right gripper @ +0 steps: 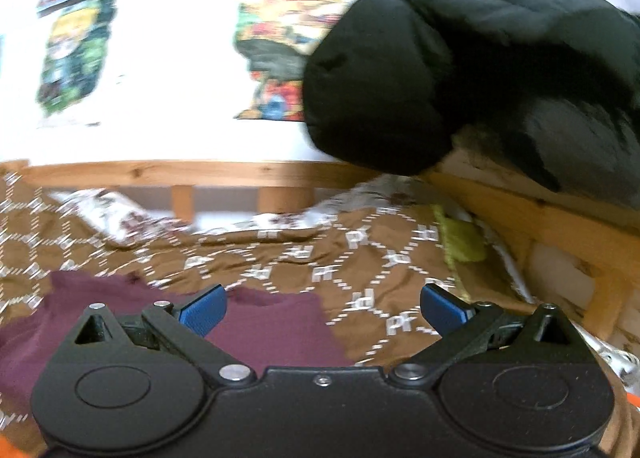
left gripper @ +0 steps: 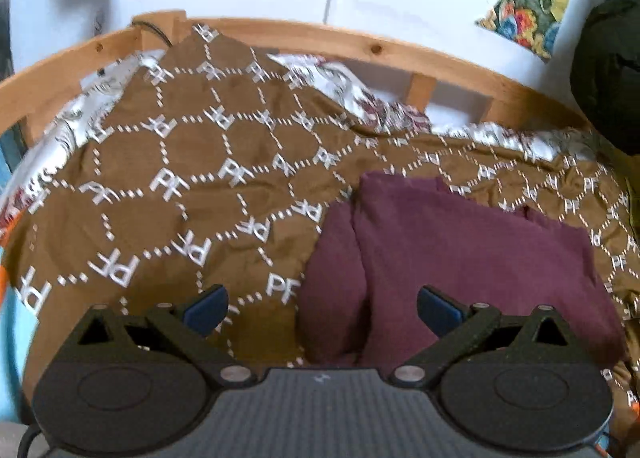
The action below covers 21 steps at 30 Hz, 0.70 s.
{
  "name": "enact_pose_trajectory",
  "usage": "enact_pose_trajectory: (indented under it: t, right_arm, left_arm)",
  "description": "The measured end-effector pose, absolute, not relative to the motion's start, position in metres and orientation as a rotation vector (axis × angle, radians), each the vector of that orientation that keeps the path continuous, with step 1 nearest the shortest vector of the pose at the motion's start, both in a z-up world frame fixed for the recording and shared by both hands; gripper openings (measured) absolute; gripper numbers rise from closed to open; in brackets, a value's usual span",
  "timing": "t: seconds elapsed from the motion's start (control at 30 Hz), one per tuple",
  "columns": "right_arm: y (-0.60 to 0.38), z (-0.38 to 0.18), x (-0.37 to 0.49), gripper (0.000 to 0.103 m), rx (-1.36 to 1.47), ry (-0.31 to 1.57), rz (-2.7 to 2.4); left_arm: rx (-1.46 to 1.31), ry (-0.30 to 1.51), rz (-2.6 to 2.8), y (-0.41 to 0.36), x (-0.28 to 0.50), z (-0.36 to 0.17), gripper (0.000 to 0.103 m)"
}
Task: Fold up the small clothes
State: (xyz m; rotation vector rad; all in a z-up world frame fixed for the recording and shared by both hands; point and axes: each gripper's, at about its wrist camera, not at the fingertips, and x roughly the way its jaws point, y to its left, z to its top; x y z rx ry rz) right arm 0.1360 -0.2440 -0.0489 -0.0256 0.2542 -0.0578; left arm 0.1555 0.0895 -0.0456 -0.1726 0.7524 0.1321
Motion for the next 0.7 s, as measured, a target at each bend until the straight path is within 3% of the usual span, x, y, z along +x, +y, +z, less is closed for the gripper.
enact_pose_trajectory:
  t: [0.7]
  right_arm:
    - [-0.122,-0.106,0.173,0.102,-0.212,0.556,0.279]
  left_arm:
    - [-0.281,0.880,0.110,0.095,0.182,-0.074,0.102]
